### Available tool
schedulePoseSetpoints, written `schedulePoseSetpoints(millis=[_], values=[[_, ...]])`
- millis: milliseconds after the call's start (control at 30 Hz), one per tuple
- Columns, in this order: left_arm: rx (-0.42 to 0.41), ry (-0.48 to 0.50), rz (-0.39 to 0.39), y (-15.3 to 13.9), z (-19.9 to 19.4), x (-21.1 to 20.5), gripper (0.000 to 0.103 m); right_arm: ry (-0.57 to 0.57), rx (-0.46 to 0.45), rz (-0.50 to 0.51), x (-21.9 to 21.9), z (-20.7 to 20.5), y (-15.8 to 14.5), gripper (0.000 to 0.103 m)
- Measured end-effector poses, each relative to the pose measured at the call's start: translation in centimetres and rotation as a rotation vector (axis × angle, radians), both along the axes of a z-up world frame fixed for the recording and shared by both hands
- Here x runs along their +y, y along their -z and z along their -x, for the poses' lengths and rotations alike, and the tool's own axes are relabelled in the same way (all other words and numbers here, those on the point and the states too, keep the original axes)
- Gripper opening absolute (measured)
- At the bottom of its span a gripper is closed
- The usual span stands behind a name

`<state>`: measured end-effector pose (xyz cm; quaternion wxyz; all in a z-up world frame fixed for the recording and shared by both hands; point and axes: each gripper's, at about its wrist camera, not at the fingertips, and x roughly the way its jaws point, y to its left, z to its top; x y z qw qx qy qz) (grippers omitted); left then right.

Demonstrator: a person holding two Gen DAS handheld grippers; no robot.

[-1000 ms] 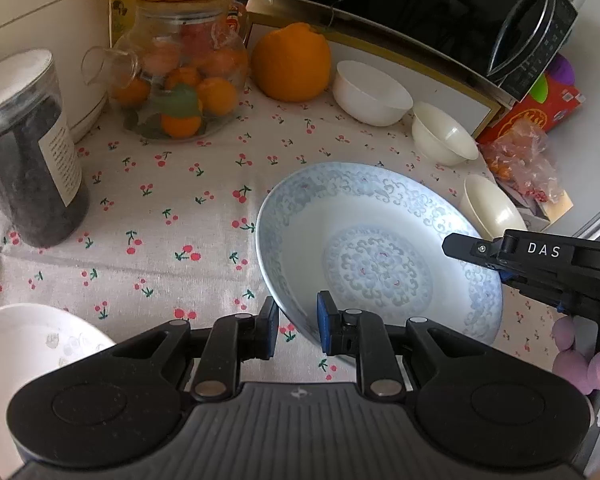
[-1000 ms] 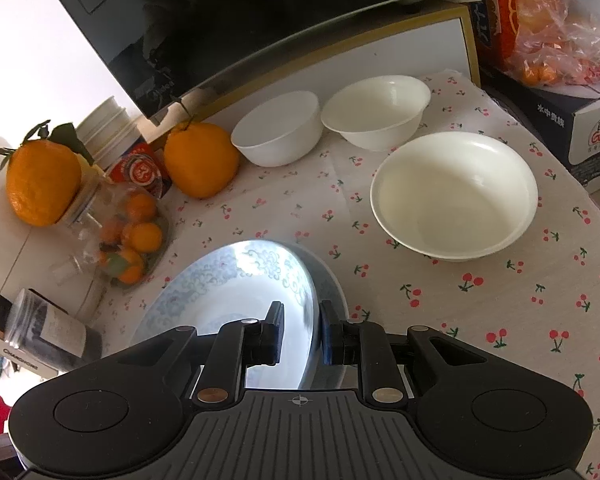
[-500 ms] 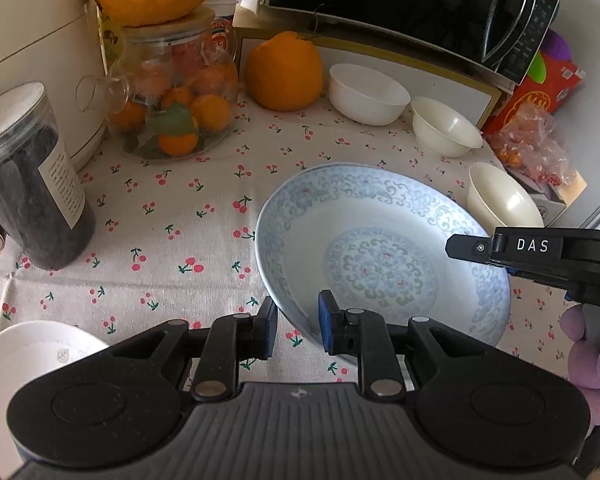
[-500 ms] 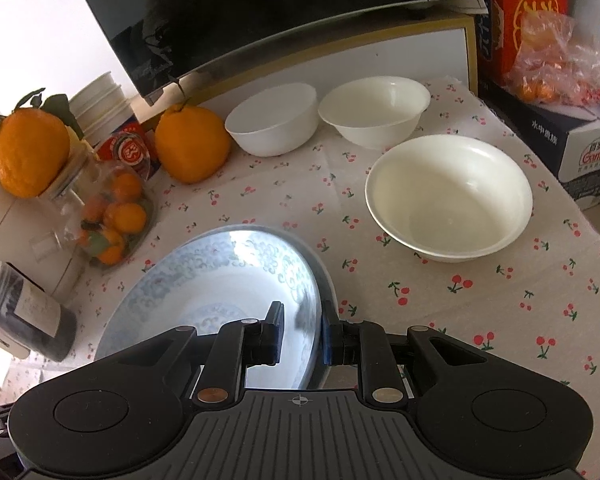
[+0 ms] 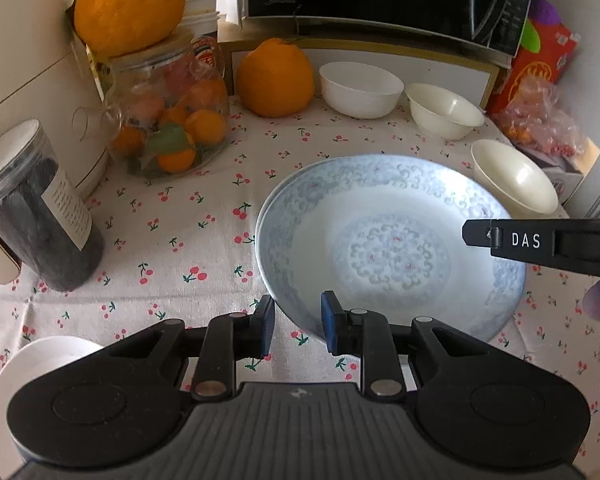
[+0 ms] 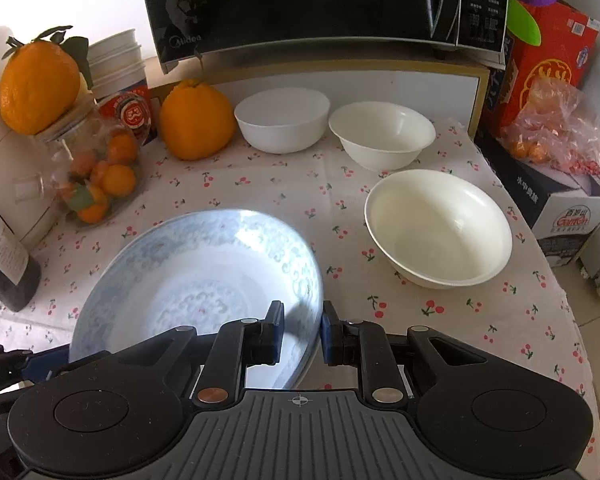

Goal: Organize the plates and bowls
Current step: 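Carry the large blue-patterned plate and lower it onto the other blue plate, then open the left gripper and withdraw from the stacked blue plates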

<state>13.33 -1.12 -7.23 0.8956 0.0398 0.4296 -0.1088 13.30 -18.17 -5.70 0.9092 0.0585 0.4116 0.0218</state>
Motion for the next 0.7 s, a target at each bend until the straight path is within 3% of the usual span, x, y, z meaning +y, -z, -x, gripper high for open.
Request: schedulePoseSetpoints(millis=[500,700], values=[[0.004,-0.006,0.009,-0.1,0.0,0.1,0.023,-0.038,0.026,0.157,2.0,0.4,0.6,0.019],[0.008,0.003,0.011,0.0,0.0,0.0,0.027,-0.04,0.024,0.155,1.9,0.3,0.5,0.022]])
